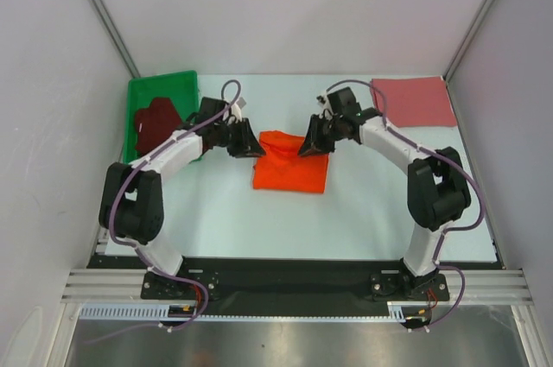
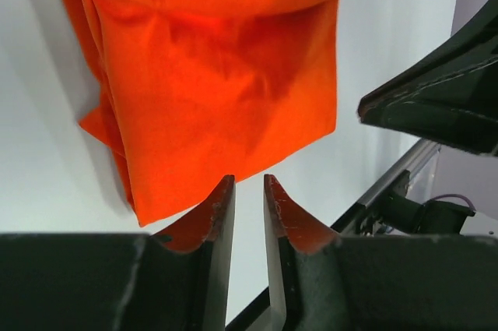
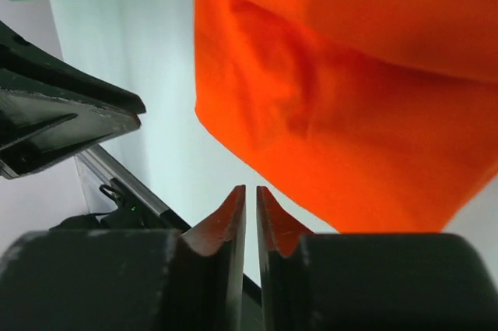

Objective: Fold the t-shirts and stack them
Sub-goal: Fold the tshirt

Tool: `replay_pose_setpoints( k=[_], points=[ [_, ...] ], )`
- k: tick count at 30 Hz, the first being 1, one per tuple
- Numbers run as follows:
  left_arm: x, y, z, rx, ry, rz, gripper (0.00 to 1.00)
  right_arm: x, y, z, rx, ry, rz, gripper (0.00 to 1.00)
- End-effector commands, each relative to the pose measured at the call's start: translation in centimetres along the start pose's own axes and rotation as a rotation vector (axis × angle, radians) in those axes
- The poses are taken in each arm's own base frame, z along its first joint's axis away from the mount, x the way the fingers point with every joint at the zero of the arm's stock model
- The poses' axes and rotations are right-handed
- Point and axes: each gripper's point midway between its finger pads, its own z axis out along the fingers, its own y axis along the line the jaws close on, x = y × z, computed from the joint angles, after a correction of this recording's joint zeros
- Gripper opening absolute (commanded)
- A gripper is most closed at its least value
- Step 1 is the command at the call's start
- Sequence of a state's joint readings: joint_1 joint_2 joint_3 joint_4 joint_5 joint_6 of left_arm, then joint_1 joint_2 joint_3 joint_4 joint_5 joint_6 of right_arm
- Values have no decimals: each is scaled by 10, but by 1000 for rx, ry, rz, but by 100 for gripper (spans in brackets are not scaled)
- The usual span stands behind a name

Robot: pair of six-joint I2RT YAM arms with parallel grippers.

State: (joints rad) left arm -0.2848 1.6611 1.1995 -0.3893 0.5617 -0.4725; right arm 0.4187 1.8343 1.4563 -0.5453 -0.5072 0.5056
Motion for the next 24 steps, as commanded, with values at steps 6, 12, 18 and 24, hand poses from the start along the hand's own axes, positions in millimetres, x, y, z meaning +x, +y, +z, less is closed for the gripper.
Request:
replay_pose_setpoints(
  k=[6,12,18,24],
  points=[
    [-10,-1,46,154,-51,-6,23,0,-10,76,-139,-92,92,2],
    [-33,12,83,153,-62,-21,22,-23,-23,96,-160,-175,77,0],
    [-62,14,109,160,-83,-9,22,-52,-47,104,-178,-221,123,0],
    [-85,28,146,161,-97,-51,22,-84,-77,104,-186,-273,183,1]
  ],
)
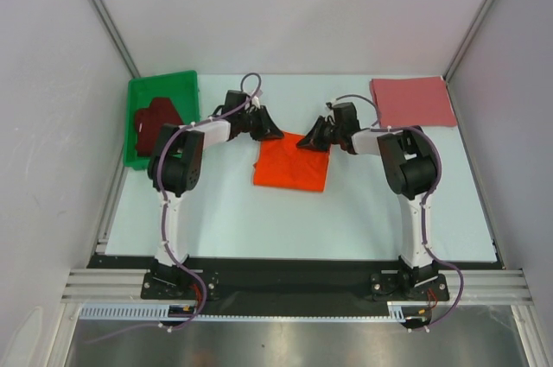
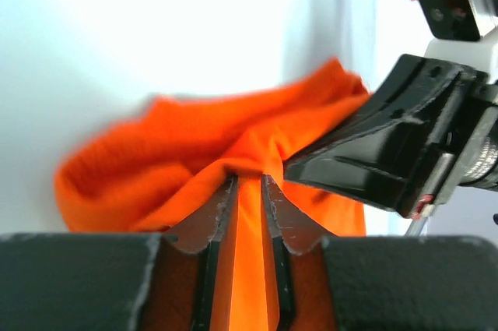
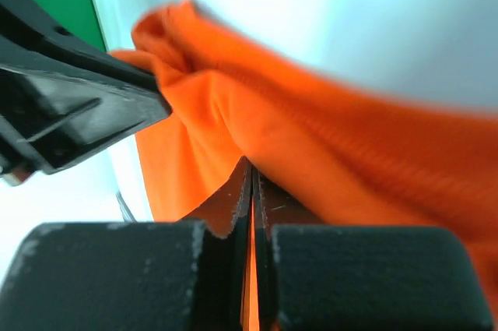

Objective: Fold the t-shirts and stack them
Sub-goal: Fold the tshirt

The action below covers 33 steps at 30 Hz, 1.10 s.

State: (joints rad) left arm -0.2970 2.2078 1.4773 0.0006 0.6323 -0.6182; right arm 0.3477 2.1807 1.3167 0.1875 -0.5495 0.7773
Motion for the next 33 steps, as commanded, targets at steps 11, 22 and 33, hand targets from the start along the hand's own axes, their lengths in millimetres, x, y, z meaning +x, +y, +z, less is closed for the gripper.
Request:
replay_pose_setpoints(
  k=[11,22,33],
  points=[
    [-67,27,26,2,-90,1,26,-73,-70,-6,51,-112,65,1],
    [-104,32,-3,-53,-132,44,33,-100,-105,-37,200,-104,16,2],
    [-63,-74,-68,33,-116,115,37,-96,-7,-118,271,-104,-141,7]
  ],
)
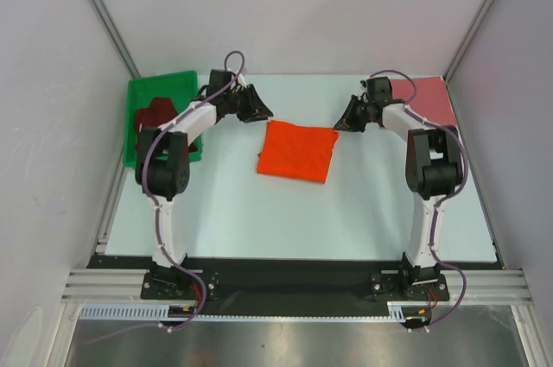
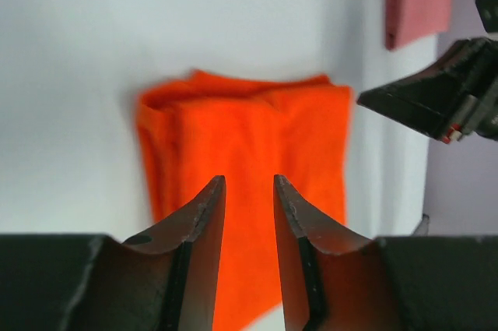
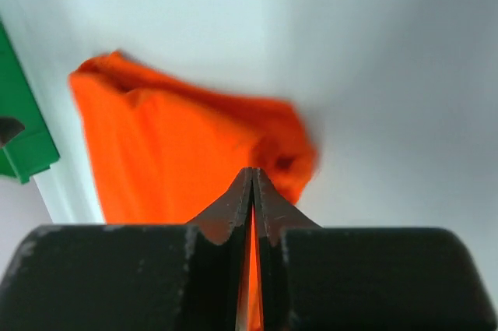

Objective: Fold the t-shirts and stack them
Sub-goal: Fold the tshirt

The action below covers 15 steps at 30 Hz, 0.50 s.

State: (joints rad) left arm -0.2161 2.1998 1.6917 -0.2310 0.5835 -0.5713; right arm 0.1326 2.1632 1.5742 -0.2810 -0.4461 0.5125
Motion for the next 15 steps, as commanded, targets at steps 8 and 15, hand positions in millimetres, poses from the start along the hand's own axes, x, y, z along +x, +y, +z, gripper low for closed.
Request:
replay_pose_setpoints(
  k=[8,15],
  points=[
    [77,-65,-28,161,89,43,34,56,89,-71,-114,72,-148,15],
    [98,-36,-6,134,158,13,32,139,97,-25,-319,319,-76,6]
  ],
)
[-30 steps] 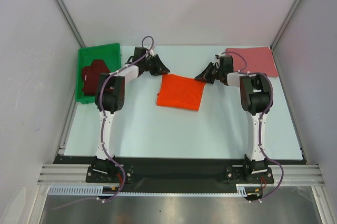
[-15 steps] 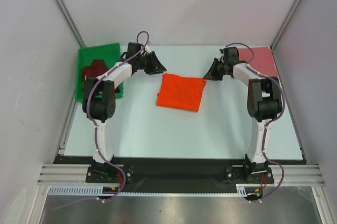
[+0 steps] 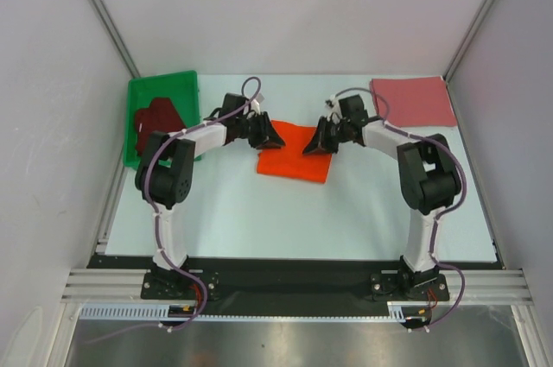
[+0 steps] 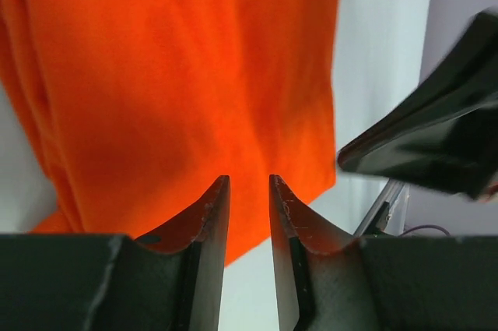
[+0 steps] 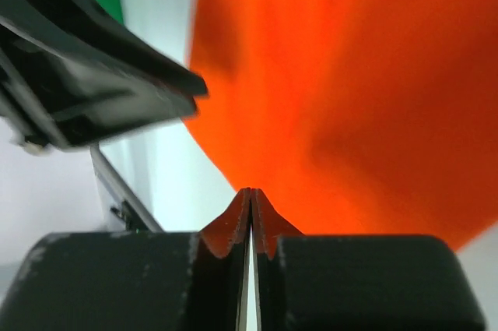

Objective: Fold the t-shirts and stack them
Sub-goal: Fold the tshirt, then neatly place the folded tshirt to the corner

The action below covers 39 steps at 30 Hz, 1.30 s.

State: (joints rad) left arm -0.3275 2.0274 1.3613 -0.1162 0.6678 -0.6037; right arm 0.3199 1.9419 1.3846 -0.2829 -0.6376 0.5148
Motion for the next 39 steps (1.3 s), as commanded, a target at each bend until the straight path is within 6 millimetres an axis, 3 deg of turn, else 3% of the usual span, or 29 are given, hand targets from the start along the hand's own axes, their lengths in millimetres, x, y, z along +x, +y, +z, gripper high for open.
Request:
replay_pose_setpoints(
  k=[1,3,5,13,18,22,24,25,27,28,31,34,39],
  points=[
    [2,7,8,36,15,-1,31,49,-16,23,-102,129,123,3],
    [7,15,11,29,22,-24,30,47,-27,28,-141,105,132,1],
    [13,26,11,16,23,-49,30,60,-40,30,-162,123,189,0],
    [25,63,7,-53,33,-111,29,95,-80,1,-84,129,291,0],
    [26,70,-1,-117,42,-72,28,94,-78,-20,-30,123,282,2],
    [17,55,-20,-145,31,-21,31,60,-63,-54,6,33,219,25],
    [14,48,-29,-161,25,-3,36,55,-70,-66,39,26,248,33],
    [7,41,-36,-175,-2,22,39,48,-69,-70,40,15,236,43],
    [5,38,-46,-204,-9,41,42,41,-76,-72,54,-1,241,54],
    [3,33,-53,-219,-12,59,43,39,-80,-67,56,7,249,66],
    [5,25,-63,-225,-9,79,43,30,-81,-57,25,0,229,86],
    [13,25,-68,-229,1,79,44,23,-93,-44,40,-7,211,89],
    [26,23,-73,-214,13,59,43,24,-111,-24,51,7,235,81]
  ],
)
